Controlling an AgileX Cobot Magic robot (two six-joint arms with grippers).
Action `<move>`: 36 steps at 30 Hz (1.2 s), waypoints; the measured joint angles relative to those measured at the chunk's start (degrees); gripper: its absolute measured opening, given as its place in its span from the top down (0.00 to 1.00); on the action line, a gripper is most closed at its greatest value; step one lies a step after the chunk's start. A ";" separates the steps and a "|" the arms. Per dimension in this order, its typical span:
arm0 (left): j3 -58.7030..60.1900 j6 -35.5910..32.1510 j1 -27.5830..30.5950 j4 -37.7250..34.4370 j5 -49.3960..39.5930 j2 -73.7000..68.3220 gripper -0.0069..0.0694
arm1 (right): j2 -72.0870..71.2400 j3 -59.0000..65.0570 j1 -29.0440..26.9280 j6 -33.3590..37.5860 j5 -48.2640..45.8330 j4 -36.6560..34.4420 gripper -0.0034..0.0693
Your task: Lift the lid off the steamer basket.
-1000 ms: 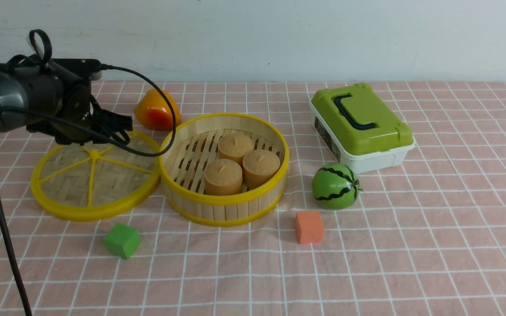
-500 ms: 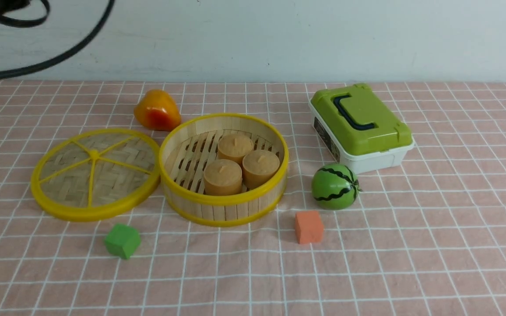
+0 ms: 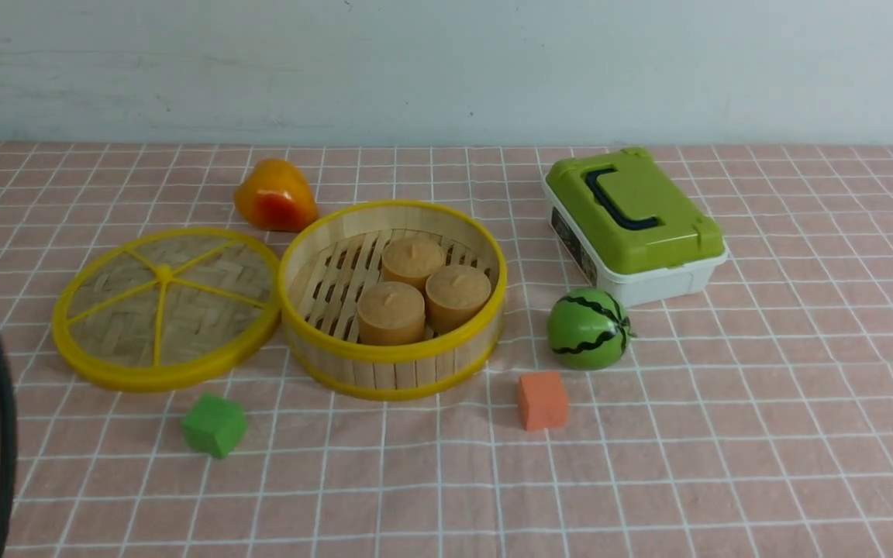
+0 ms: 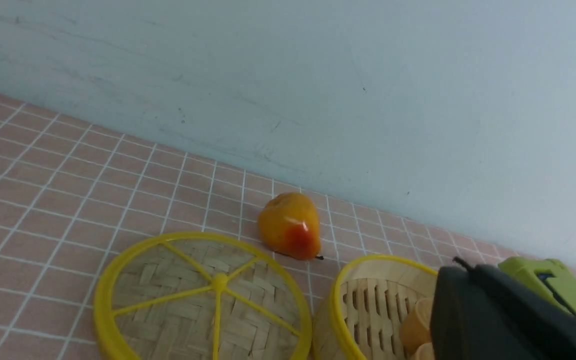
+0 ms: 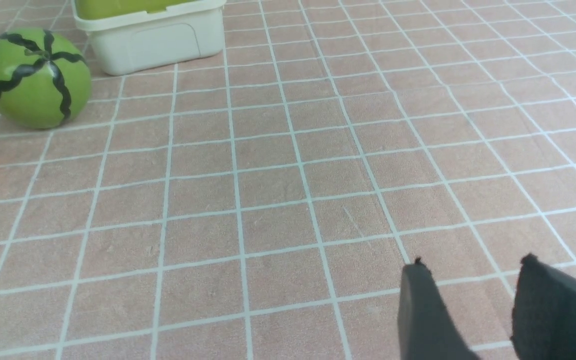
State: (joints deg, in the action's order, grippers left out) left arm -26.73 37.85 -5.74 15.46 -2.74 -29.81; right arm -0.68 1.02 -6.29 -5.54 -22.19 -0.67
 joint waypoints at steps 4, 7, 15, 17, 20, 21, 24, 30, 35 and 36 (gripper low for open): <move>5.05 1.10 0.00 0.00 0.12 9.00 0.93 | 0.00 0.00 0.00 0.00 0.00 0.00 0.62; 8.24 1.27 0.00 0.00 0.06 13.83 0.93 | 0.00 0.00 0.00 0.00 0.00 0.00 0.62; 12.45 1.38 0.00 0.00 -1.17 16.71 0.93 | 0.00 0.00 0.00 0.00 0.00 0.00 0.62; 12.59 1.38 0.00 0.00 -2.39 16.71 0.93 | 0.00 0.00 0.00 0.00 0.00 0.00 0.62; 13.43 1.38 0.00 0.00 -2.68 17.35 0.93 | 0.00 0.00 0.00 0.00 0.00 0.00 0.62; 14.16 1.38 0.12 0.00 -2.62 18.15 0.93 | 0.00 0.00 0.00 0.00 0.00 0.00 0.62; 17.87 1.02 1.58 0.00 -2.41 23.02 0.93 | 0.00 0.00 0.00 0.00 0.00 0.00 0.62; 27.58 -3.55 5.79 -4.07 -3.22 30.21 0.93 | 0.00 0.00 0.00 0.00 0.00 0.00 0.62; 28.40 -14.45 6.58 -13.06 -15.54 30.41 0.92 | 0.00 0.00 0.00 0.00 0.00 0.00 0.62; 28.51 -16.53 6.47 -14.33 -16.84 30.41 0.92 | 0.00 0.00 0.00 0.00 0.00 0.00 0.62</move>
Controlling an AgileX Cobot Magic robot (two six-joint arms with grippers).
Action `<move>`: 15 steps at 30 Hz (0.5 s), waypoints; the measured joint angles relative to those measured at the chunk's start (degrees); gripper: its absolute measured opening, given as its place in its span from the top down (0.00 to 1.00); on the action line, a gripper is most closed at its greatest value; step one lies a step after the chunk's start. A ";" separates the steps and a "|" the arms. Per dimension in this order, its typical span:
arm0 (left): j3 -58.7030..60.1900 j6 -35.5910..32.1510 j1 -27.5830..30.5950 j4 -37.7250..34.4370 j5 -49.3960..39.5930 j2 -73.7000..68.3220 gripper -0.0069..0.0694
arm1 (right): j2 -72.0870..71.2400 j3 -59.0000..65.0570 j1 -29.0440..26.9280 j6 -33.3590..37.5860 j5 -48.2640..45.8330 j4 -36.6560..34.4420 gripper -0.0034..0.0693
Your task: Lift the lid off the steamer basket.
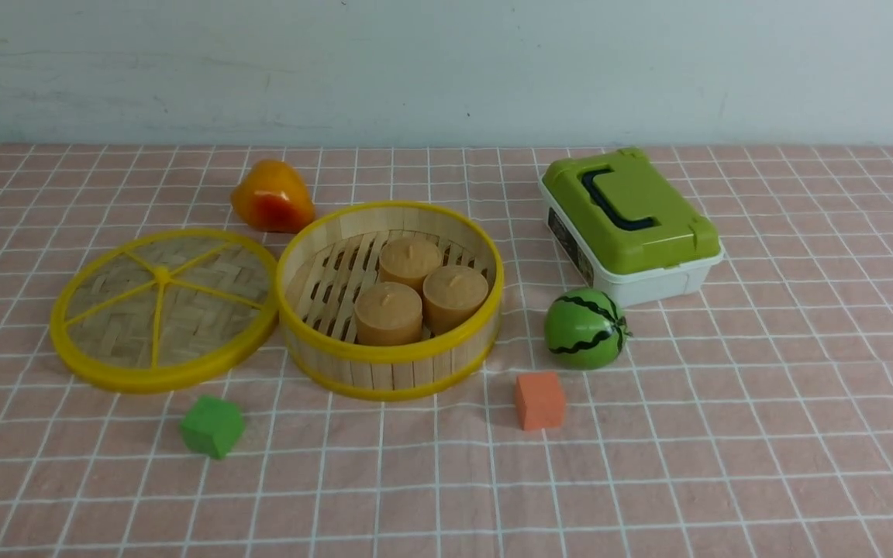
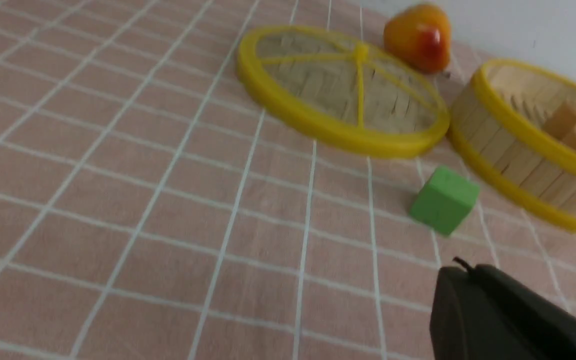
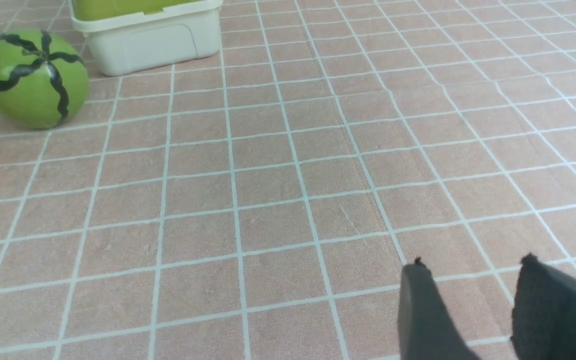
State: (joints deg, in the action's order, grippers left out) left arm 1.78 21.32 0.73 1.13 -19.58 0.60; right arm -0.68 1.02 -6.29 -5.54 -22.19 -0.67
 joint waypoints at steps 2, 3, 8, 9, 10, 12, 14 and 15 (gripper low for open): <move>0.04 -5.03 -0.17 -1.13 -1.34 0.00 0.92 | 0.00 0.00 0.00 0.00 0.00 0.00 0.62; 0.04 -7.22 -0.24 -1.90 -1.49 0.00 0.92 | 0.00 0.00 0.00 0.00 0.00 0.00 0.62; 0.04 -15.61 -0.24 -3.96 -1.62 0.00 0.92 | 0.00 0.00 0.00 0.00 0.00 0.00 0.62; 0.04 -15.94 -0.24 -4.23 -1.71 0.00 0.92 | 0.00 0.00 0.00 0.00 0.00 0.00 0.62; 0.04 -16.20 -0.24 -4.65 -1.74 0.00 0.92 | 0.00 0.00 0.00 0.00 0.00 0.00 0.62; 0.04 -16.31 -0.24 -4.98 -1.89 0.00 0.92 | 0.00 0.00 0.00 0.00 0.00 0.00 0.62; 0.04 -16.45 -0.24 -5.07 -2.01 0.00 0.92 | 0.00 0.00 0.00 0.00 0.00 0.00 0.62; 0.04 -16.45 -0.24 -5.07 -2.01 0.00 0.91 | 0.00 0.00 0.00 0.00 0.00 0.00 0.62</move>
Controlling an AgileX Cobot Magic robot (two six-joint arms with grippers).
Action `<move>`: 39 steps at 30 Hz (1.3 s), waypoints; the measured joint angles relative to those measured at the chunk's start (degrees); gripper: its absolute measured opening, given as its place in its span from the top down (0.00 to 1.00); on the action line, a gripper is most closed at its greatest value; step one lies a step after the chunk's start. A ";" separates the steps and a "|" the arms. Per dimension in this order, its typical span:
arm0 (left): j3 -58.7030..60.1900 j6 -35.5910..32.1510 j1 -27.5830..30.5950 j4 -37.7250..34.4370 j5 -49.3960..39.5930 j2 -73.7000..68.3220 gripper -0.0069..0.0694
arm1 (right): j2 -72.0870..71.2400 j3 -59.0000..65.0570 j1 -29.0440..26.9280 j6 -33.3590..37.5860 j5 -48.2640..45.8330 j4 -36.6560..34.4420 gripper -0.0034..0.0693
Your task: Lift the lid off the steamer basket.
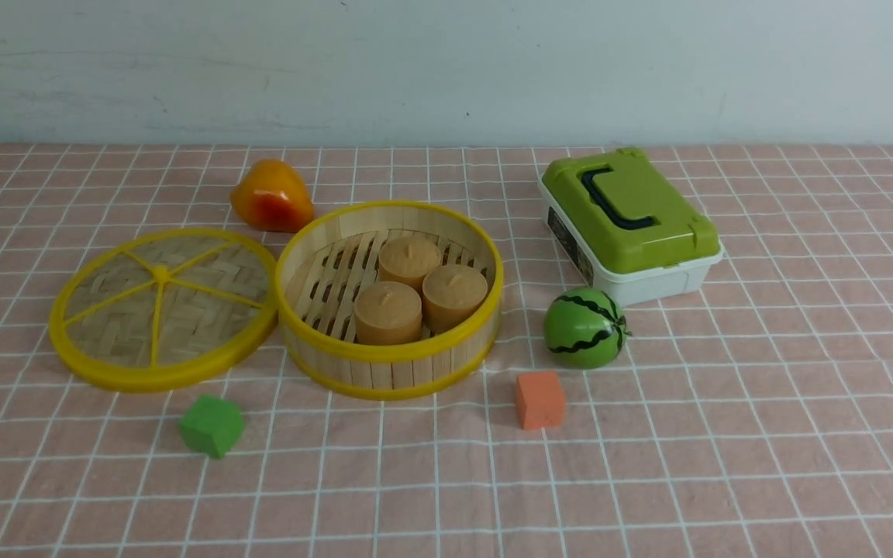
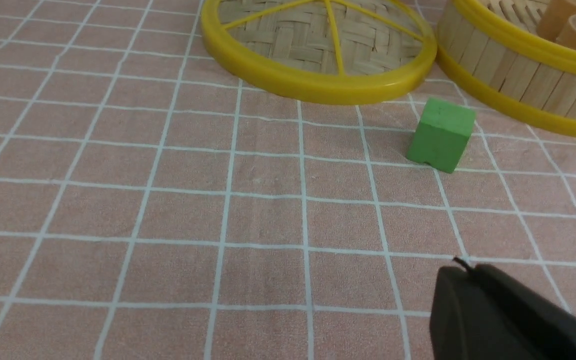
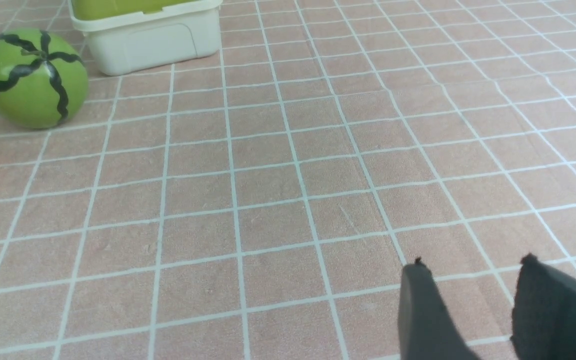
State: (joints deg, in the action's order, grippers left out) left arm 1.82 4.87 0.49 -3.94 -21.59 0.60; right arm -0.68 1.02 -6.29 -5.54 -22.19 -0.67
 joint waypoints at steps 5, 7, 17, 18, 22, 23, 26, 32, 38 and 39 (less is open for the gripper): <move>0.00 0.00 -1.41 -0.04 0.00 0.00 0.91 | 0.00 0.00 0.00 0.00 0.00 0.00 0.62; 0.00 -0.06 -2.05 -0.04 0.00 0.00 0.91 | 0.00 0.00 0.00 0.00 0.00 0.00 0.62; 0.00 -0.18 -2.31 -0.04 -0.10 0.00 0.90 | 0.00 0.00 0.00 0.00 0.00 0.00 0.62; 0.00 -0.18 -2.31 -0.04 -0.10 0.00 0.90 | 0.00 0.00 0.00 0.00 0.00 0.00 0.62; 0.00 -0.18 -2.31 -0.04 -0.16 0.00 0.90 | 0.00 0.00 0.00 0.00 0.00 0.00 0.62; 0.00 -0.18 -2.31 -0.04 -0.21 0.00 0.90 | 0.00 0.00 0.00 0.00 0.00 0.00 0.62; 0.00 -0.18 -2.31 -0.04 -0.21 0.00 0.90 | 0.00 0.00 0.00 0.00 0.00 0.00 0.62; 0.00 -0.18 -2.31 -0.07 -0.23 0.00 0.90 | 0.00 0.00 0.00 0.00 0.00 0.00 0.62; 0.00 -0.18 -2.31 -0.11 -0.23 0.00 0.89 | 0.00 0.00 0.00 0.00 0.00 0.00 0.62; 0.00 -0.18 -2.31 -0.11 -0.23 0.00 0.89 | 0.00 0.00 0.00 0.00 0.00 0.00 0.62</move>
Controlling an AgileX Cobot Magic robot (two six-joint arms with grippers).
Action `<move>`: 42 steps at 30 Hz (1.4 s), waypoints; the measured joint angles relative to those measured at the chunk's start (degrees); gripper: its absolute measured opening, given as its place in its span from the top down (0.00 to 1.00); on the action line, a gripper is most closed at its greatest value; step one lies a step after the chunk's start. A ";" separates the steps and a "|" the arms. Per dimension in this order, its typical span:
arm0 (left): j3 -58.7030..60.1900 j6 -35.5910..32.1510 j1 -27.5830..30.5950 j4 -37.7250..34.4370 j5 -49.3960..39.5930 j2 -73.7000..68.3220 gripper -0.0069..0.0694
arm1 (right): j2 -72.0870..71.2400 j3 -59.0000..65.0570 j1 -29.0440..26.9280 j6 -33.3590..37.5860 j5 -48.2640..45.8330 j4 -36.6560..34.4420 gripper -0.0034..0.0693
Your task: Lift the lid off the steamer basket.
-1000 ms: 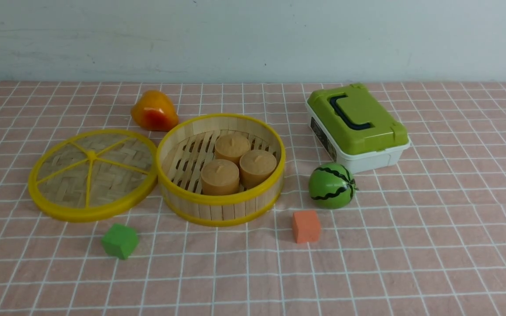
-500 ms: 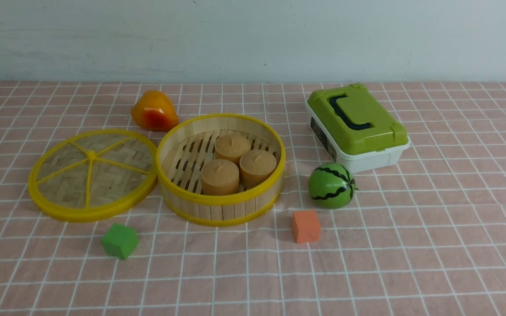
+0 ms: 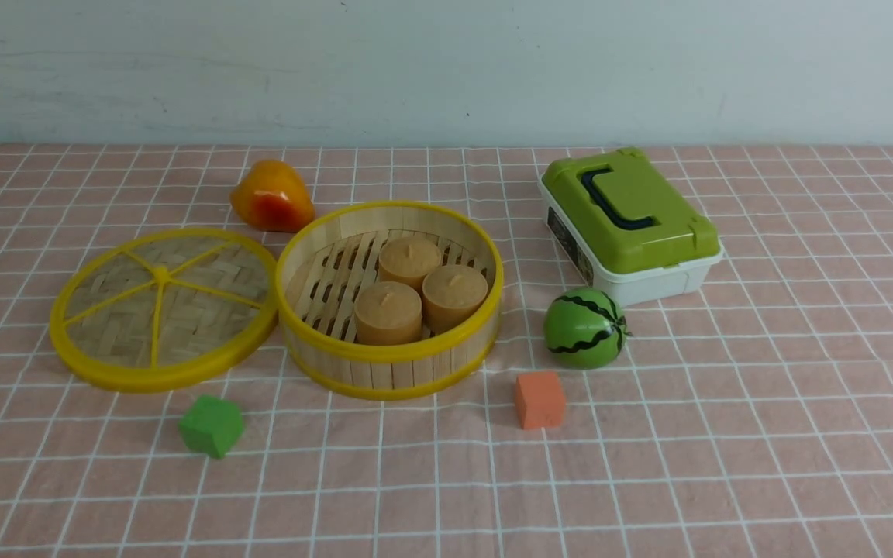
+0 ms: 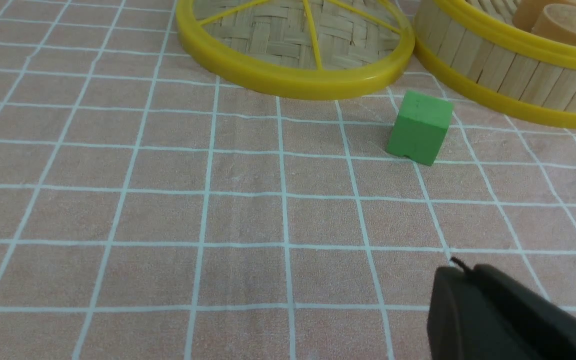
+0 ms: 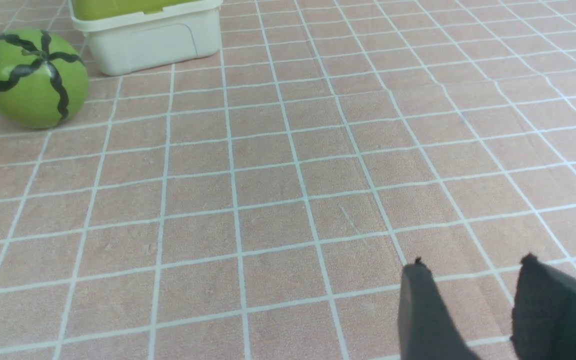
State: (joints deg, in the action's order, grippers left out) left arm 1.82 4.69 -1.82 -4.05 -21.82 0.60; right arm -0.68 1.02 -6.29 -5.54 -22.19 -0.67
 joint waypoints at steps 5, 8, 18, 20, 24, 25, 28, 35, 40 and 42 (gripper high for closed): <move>0.00 0.00 0.00 0.00 0.00 0.00 0.88 | 0.00 0.00 0.00 0.00 0.00 0.00 0.62; 0.00 0.00 0.00 0.00 0.00 0.00 0.88 | 0.00 0.00 0.00 0.00 0.00 0.00 0.62; 0.00 0.00 0.00 -0.03 0.00 0.00 0.86 | 0.00 0.00 0.00 0.00 0.00 0.00 0.62; 0.00 0.00 0.00 -0.03 0.00 0.00 0.86 | 0.00 0.00 0.00 0.00 0.00 0.00 0.62; 0.00 0.00 0.00 -0.03 0.00 0.00 0.86 | 0.00 0.00 0.00 0.00 0.00 0.00 0.62; 0.00 0.00 0.00 -0.03 0.00 0.00 0.86 | 0.00 0.00 0.00 0.00 0.00 0.00 0.62; 0.00 0.00 0.00 -0.03 0.00 0.00 0.86 | 0.00 0.00 0.00 0.00 0.00 0.00 0.62; 0.00 0.00 0.00 -0.03 0.00 0.00 0.86 | 0.00 0.00 0.00 0.00 0.00 0.00 0.62; 0.00 0.00 0.00 -0.03 0.00 0.00 0.86 | 0.00 0.00 0.00 0.00 0.00 0.00 0.62; 0.00 0.00 0.00 -0.03 0.00 0.00 0.86 | 0.00 0.00 0.00 0.00 0.00 0.00 0.62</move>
State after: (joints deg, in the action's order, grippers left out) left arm 1.82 4.69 -1.82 -4.08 -21.82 0.60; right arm -0.68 1.02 -6.29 -5.54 -22.19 -0.67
